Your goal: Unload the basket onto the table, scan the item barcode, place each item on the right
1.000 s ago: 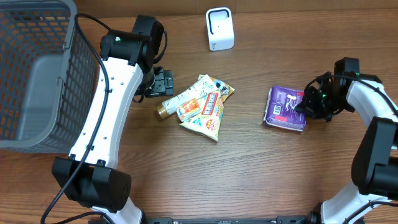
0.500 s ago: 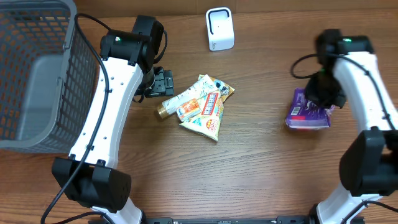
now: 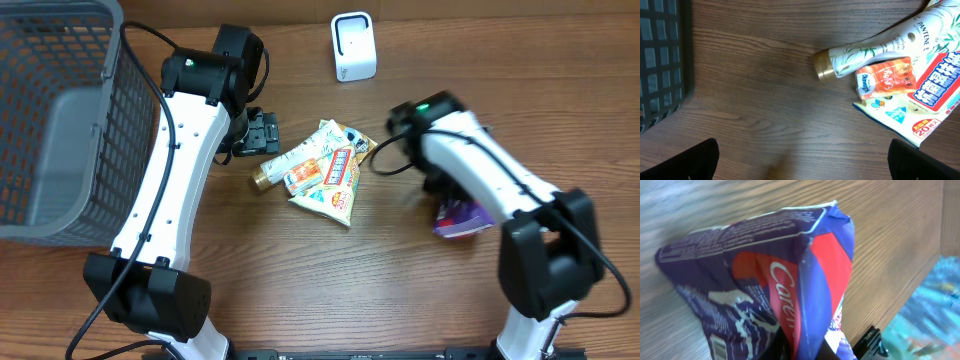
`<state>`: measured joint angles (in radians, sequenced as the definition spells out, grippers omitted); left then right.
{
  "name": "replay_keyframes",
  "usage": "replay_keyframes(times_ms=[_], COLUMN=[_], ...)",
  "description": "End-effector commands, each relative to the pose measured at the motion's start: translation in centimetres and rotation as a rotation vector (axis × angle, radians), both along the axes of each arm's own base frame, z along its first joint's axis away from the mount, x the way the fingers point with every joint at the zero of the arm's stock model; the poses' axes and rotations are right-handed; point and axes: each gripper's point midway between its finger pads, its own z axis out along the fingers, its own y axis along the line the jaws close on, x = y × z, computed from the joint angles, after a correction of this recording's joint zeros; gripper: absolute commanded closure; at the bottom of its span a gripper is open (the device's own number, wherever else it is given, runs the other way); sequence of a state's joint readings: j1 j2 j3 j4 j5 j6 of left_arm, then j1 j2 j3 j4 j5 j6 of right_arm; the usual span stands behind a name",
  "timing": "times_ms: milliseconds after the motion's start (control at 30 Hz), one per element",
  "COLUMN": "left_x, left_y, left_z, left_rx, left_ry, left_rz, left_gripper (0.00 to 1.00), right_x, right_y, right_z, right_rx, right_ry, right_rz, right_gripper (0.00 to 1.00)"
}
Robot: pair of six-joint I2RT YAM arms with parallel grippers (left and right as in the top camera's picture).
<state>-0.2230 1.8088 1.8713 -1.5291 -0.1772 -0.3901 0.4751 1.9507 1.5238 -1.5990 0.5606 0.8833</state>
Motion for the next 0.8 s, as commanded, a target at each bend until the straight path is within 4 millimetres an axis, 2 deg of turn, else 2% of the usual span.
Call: replay_keyframes(times_ms=[0, 133, 267, 333, 400, 467, 533, 600, 633, 700, 767], left_x=[0.2, 0.2, 0.2, 0.2, 0.2, 0.2, 0.2, 0.2, 0.2, 0.2, 0.2], left_y=[0.2, 0.2, 0.2, 0.2, 0.2, 0.2, 0.2, 0.2, 0.2, 0.2, 0.2], left_z=[-0.2, -0.2, -0.2, -0.2, -0.2, -0.2, -0.2, -0.2, -0.2, -0.2, -0.2], left_rx=[0.013, 0.013, 0.013, 0.013, 0.013, 0.013, 0.013, 0.013, 0.013, 0.013, 0.013], left_ry=[0.001, 0.001, 0.001, 0.001, 0.001, 0.001, 0.001, 0.001, 0.001, 0.001, 0.001], left_rz=[0.008, 0.008, 0.008, 0.008, 0.008, 0.008, 0.008, 0.008, 0.008, 0.008, 0.008], left_gripper=[0.00, 0.00, 0.00, 0.00, 0.00, 0.00, 0.00, 0.00, 0.00, 0.00, 0.00], right_x=[-1.0, -2.0, -2.9, -3.3, -3.3, -3.1, -1.9, -0.5, 0.3, 1.7, 3.0], right_y=[3.5, 7.7, 11.3, 13.2, 14.6, 15.5, 16.6, 16.3, 16.0, 14.8, 13.3], right_z=[-2.2, -4.6, -5.3, -5.3, -5.0, -4.3, -2.5, -0.6, 0.2, 1.8, 3.1], right_rx=[-0.011, 0.083, 0.177, 0.240, 0.292, 0.341, 0.434, 0.462, 0.471, 0.487, 0.527], right_ry=[0.019, 0.044, 0.040, 0.050, 0.067, 0.086, 0.105, 0.096, 0.088, 0.069, 0.066], right_rz=[0.058, 0.101, 0.143, 0.162, 0.191, 0.215, 0.253, 0.278, 0.281, 0.272, 0.258], right_gripper=[0.89, 0.89, 0.88, 0.82, 0.77, 0.76, 0.75, 0.75, 0.62, 0.44, 0.19])
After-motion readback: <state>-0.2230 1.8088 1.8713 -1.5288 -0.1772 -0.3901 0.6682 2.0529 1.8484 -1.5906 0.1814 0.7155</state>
